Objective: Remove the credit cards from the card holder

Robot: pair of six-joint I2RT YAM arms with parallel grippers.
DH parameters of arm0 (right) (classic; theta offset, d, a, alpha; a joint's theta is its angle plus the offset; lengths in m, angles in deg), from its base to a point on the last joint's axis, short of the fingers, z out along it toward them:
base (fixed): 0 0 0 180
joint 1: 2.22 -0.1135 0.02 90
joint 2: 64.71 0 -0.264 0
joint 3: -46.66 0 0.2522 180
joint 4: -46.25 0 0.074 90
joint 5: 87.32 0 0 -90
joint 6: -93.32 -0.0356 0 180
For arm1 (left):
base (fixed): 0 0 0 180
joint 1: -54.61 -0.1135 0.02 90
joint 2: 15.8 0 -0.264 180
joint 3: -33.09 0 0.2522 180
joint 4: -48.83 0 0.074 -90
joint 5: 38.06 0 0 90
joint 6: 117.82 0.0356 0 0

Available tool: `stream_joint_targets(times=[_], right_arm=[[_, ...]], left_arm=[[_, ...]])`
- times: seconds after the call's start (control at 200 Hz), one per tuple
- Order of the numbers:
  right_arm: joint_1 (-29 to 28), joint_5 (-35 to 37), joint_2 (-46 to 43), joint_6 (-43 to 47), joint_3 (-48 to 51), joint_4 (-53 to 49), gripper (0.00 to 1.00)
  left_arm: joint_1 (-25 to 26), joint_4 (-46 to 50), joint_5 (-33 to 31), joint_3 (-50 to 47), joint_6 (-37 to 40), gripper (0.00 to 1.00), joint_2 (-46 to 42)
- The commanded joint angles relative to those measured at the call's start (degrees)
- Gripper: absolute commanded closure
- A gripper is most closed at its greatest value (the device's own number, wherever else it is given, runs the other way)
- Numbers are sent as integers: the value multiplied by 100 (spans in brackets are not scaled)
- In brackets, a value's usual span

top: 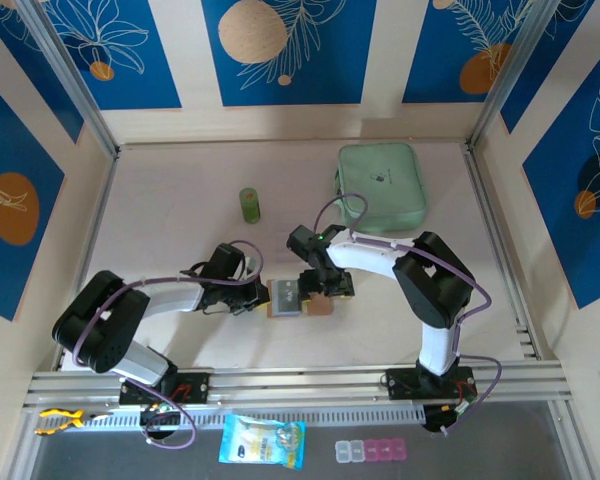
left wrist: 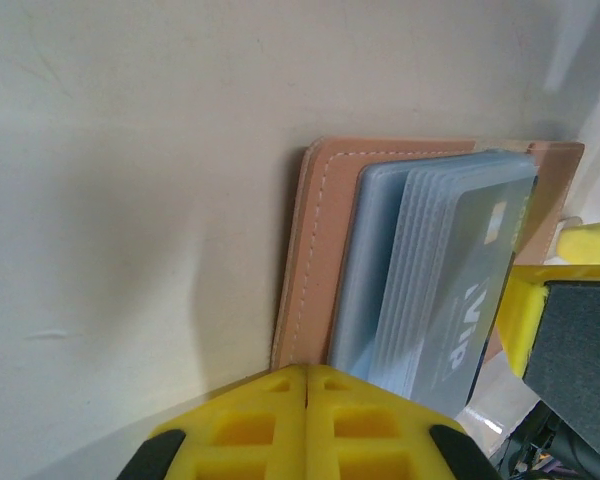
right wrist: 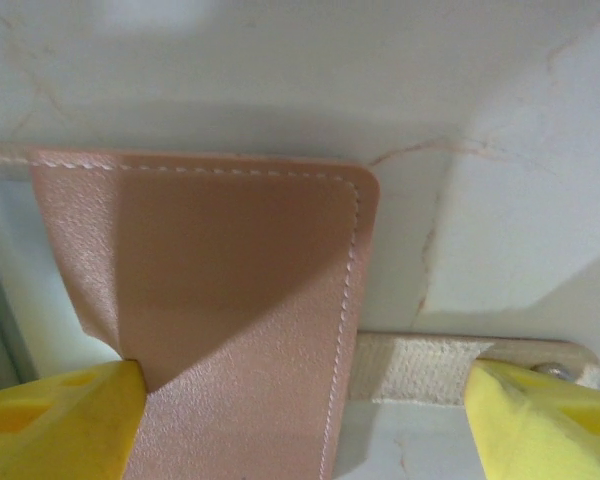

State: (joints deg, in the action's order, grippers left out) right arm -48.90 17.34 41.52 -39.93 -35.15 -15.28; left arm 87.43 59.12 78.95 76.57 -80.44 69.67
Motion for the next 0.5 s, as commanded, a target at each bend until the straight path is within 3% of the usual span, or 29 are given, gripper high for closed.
stream_joint_targets(times=[0.0, 0.495], right_arm=[[28, -222, 211, 36, 275, 169, 16], [-99, -505, 262, 174, 346, 405, 23]], left_arm=[[84, 372, -20, -54, -28, 100, 57], [163, 642, -167, -79, -113, 100, -343]])
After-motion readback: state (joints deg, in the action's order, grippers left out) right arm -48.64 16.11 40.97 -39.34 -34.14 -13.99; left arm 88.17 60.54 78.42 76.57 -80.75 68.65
